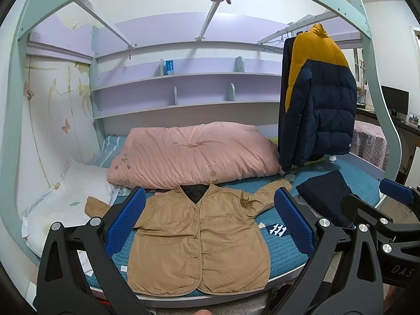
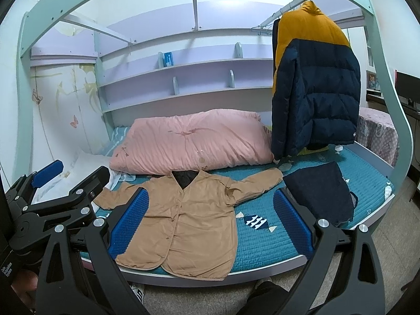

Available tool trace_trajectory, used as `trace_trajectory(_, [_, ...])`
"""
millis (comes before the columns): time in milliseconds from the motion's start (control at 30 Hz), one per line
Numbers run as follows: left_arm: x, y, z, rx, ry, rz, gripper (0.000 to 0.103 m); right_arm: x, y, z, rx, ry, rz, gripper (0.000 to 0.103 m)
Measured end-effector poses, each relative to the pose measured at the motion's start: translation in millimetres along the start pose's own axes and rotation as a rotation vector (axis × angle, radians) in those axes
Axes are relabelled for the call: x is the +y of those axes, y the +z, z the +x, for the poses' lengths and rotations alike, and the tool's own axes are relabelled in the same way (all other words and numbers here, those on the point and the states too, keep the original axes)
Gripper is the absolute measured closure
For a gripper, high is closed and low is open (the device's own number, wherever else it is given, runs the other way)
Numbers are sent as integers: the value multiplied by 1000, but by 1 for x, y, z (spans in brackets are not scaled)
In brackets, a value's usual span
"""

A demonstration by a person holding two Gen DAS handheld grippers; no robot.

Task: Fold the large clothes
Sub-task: 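Move both tools down to the tan jacket and grasp its sleeve with the left tool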

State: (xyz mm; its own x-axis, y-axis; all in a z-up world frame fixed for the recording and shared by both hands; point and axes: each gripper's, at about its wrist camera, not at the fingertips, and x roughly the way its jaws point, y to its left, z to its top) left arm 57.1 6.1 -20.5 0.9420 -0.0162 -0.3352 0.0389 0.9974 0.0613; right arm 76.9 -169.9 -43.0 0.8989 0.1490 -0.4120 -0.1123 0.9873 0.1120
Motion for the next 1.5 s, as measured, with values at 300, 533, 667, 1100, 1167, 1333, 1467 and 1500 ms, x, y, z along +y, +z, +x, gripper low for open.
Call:
trace_trajectory(300, [16,-3,58,68,9,-8,5,6,-1,59,72,7,-10,11])
trace_trajectory(533, [53,-22,127,166,40,-49,5,30,-7,133,158,40,-38,11])
trace_trajectory(667, [86,-41,173,222,73,-72,5,50,-14,184,207,75,-60,11])
trace_trajectory(1100, [281,-145,323,470,187,-242,5,152,-72,369,443,207,-178,11])
trace_trajectory(1167, [329,-164,341,481,260,-273,5,162,-80,390,469,217,-191,11])
trace_trajectory(1333, [432,-192,370,488,330,-423,5,186,-95,438,524,243,-214,11])
trace_trajectory(1467, [492,-209,392,515,391,-547,5,202,-105,469,555,264,-214,11])
trace_trajectory(1500, [504,-213,398,517,381,-582,5,206,-108,477,563,269,-211,11])
